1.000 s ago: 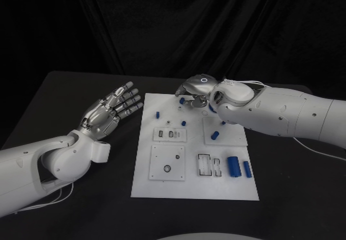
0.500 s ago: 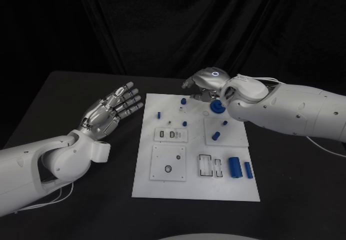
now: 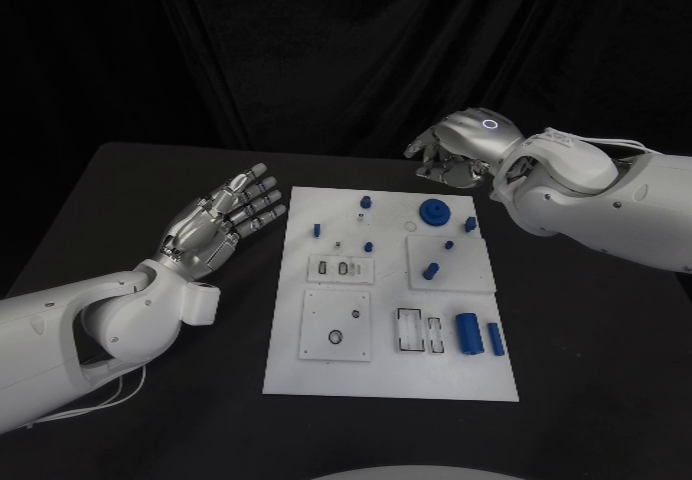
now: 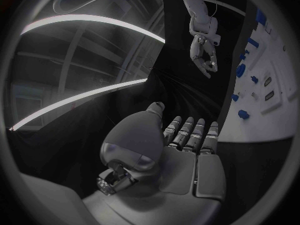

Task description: Assemble the parts on the task board

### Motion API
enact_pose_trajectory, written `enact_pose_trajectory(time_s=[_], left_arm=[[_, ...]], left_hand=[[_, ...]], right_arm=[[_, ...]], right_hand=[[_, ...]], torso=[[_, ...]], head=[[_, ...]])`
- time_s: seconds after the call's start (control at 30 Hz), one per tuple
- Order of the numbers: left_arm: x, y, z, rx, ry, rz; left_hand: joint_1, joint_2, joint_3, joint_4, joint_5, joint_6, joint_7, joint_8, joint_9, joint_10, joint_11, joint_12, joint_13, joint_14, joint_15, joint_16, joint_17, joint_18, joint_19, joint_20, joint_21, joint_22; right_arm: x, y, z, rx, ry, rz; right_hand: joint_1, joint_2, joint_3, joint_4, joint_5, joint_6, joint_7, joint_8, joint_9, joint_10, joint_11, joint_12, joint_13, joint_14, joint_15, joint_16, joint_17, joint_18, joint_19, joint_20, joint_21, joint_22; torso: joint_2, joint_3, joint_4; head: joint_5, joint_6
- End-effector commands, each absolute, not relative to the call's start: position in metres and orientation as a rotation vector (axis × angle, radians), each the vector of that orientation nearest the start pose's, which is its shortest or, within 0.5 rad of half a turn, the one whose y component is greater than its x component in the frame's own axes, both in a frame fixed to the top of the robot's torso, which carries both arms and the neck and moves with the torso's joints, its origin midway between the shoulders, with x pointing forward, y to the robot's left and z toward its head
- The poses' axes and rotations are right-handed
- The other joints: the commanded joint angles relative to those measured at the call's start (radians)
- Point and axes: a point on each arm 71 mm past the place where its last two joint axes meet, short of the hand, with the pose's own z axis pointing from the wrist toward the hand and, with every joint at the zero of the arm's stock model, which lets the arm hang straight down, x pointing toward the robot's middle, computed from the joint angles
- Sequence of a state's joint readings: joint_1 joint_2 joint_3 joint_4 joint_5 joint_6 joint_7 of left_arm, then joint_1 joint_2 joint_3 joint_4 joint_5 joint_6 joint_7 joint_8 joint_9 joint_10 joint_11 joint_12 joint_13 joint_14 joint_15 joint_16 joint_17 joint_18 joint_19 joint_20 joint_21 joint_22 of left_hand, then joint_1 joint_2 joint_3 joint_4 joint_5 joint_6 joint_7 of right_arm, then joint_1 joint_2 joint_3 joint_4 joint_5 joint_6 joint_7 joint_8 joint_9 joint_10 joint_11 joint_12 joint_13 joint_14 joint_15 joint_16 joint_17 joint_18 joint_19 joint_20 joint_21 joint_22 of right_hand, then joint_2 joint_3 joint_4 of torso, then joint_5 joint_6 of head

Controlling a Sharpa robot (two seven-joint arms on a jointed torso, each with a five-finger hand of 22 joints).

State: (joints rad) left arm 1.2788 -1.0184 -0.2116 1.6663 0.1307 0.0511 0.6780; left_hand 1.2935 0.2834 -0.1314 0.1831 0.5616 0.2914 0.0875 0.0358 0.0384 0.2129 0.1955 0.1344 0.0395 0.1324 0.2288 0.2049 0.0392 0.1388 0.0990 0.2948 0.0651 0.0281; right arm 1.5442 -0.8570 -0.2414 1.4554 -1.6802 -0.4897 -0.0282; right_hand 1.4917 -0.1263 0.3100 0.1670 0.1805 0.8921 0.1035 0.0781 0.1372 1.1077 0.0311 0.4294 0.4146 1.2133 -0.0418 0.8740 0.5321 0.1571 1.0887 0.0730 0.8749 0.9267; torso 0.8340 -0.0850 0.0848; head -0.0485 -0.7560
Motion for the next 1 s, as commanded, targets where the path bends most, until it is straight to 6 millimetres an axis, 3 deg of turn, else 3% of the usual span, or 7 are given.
enact_pose_trajectory(time_s=[0.03,0.07,0.13,0.2,0.47,0.6,1.0], left_arm=[[0.442,0.246,-0.163,-1.003,1.140,-2.059],[0.442,0.246,-0.163,-1.003,1.141,-2.059],[0.443,0.245,-0.163,-1.003,1.145,-2.061],[0.444,0.244,-0.163,-1.004,1.148,-2.063],[0.445,0.240,-0.164,-1.004,1.159,-2.072],[0.445,0.239,-0.165,-1.005,1.163,-2.074],[0.446,0.239,-0.165,-1.006,1.170,-2.076]], left_hand=[[0.000,-0.001,0.006,-0.001,0.007,0.004,0.003,0.006,0.001,-0.001,0.001,0.006,0.001,0.000,0.003,0.007,0.001,-0.013,0.007,-0.001,0.004,0.001],[0.000,-0.001,0.006,-0.001,0.007,0.004,0.003,0.006,0.001,-0.001,0.001,0.006,0.001,0.000,0.003,0.007,0.001,-0.013,0.007,-0.001,0.004,0.001],[0.000,-0.001,0.006,-0.001,0.007,0.004,0.003,0.006,0.001,-0.001,0.001,0.006,0.001,0.000,0.003,0.007,0.001,-0.013,0.007,-0.001,0.004,0.001],[0.000,0.000,0.007,-0.001,0.008,0.005,0.004,0.006,0.002,0.000,0.002,0.006,0.002,0.000,0.003,0.007,0.001,-0.013,0.007,-0.001,0.003,0.001],[0.000,0.001,0.009,-0.002,0.008,0.005,0.004,0.006,0.002,0.000,0.003,0.007,0.002,0.000,0.004,0.007,0.001,-0.013,0.006,-0.001,0.003,0.000],[0.000,0.001,0.009,-0.002,0.008,0.005,0.004,0.006,0.002,0.000,0.003,0.007,0.002,0.000,0.004,0.007,0.001,-0.013,0.006,-0.001,0.003,0.000],[-0.001,0.002,0.012,-0.003,0.009,0.009,0.006,0.007,0.002,0.001,0.003,0.008,0.002,-0.002,0.006,0.006,0.001,-0.014,0.006,-0.001,0.003,0.000]], right_arm=[[0.515,-0.231,-0.083,-0.469,1.298,0.421],[0.514,-0.234,-0.087,-0.460,1.314,0.421],[0.514,-0.240,-0.097,-0.431,1.362,0.420],[0.514,-0.245,-0.106,-0.408,1.399,0.413],[0.515,-0.257,-0.124,-0.344,1.450,0.374],[0.516,-0.263,-0.128,-0.320,1.476,0.344],[0.519,-0.268,-0.133,-0.301,1.521,0.302]], right_hand=[[-0.016,0.000,-0.010,0.009,0.001,0.006,-0.002,-0.008,-0.012,-0.084,-0.006,0.215,0.182,0.007,-0.001,0.023,0.047,0.007,0.008,-0.004,-0.023,0.003],[-0.020,-0.002,-0.012,0.012,-0.001,0.004,-0.003,-0.009,-0.016,-0.102,-0.007,0.288,0.241,0.020,0.000,0.065,0.109,0.005,0.014,-0.002,-0.021,0.012],[-0.040,0.002,-0.020,0.031,-0.003,0.006,0.002,-0.009,-0.024,-0.041,-0.007,0.656,0.588,0.085,0.011,0.263,0.393,-0.007,0.051,0.006,0.027,0.080],[-0.056,0.005,-0.031,0.040,-0.009,0.012,0.002,-0.008,-0.023,0.041,-0.003,0.808,0.745,0.119,0.009,0.358,0.530,-0.018,0.079,0.011,0.082,0.143],[-0.154,0.012,-0.108,0.094,-0.028,0.041,0.003,-0.002,-0.003,0.463,-0.007,1.141,1.156,0.352,0.013,0.692,1.030,-0.080,0.265,0.010,0.404,0.431],[-0.186,0.013,-0.129,0.113,-0.033,0.035,0.004,-0.007,0.000,0.463,-0.008,1.141,1.156,0.358,0.011,0.697,1.039,-0.106,0.344,0.007,0.519,0.521],[-0.155,0.014,-0.125,0.091,-0.013,-0.041,0.008,-0.015,-0.024,0.463,-0.005,1.141,1.156,0.358,0.012,0.697,1.039,-0.107,0.350,0.009,0.531,0.538]], torso=[[-0.001,-0.0009,0.0000],[-0.001,-0.0006,0.0002],[-0.001,-0.0006,-0.0022],[-0.002,-0.0006,-0.0033],[-0.001,0.0008,-0.0005],[0.000,0.0016,0.0028],[-0.001,-0.0018,-0.0018]], head=[[0.005,-0.004],[0.005,-0.005],[0.008,-0.007],[0.009,-0.007],[0.005,-0.007],[-0.002,-0.007],[0.002,-0.006]])
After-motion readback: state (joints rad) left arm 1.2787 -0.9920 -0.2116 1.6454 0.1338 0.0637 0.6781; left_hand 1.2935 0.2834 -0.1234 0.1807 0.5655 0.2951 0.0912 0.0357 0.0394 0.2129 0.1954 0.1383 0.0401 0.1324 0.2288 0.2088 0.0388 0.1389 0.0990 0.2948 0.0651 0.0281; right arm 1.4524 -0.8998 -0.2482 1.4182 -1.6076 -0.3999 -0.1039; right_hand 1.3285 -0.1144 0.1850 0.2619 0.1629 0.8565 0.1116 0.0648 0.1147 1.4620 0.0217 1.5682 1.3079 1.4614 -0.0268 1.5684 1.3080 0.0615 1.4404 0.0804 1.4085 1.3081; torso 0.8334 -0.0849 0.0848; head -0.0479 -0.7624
